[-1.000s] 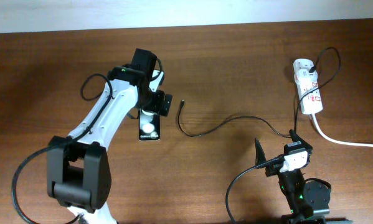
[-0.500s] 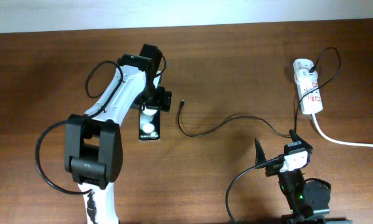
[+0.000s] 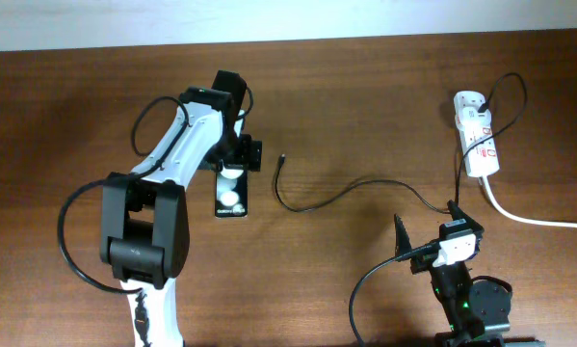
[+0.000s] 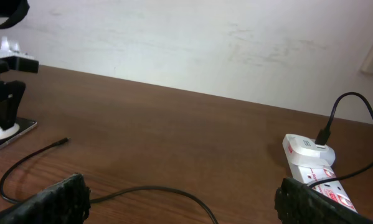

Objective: Plug charger to phone and switch on socket
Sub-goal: 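Lower the left gripper onto the phone, aligning with its long edges, then close the left gripper on the phone's sides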

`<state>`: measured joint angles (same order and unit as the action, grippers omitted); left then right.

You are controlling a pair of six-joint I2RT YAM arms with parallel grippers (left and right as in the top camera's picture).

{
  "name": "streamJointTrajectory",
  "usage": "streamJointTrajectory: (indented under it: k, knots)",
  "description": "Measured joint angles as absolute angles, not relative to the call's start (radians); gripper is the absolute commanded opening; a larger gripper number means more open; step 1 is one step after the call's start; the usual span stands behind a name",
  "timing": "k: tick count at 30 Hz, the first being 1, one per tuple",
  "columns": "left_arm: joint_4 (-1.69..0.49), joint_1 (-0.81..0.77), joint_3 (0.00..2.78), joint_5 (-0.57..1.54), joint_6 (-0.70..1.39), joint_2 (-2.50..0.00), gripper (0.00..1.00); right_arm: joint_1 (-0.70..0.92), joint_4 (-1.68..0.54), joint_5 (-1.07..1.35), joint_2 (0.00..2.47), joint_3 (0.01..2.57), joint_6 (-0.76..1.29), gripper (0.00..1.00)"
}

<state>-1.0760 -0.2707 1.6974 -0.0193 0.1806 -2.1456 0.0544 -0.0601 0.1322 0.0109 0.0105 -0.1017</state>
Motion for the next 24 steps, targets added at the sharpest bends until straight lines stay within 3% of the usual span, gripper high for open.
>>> streamJointTrajectory:
  k: [24]
  knots:
    - [-1.019, -0.266, 1.548, -0.007, 0.181, -2.149, 0.99, 0.054, -0.06, 0.132, 0.011, 0.01, -0.101, 0.99]
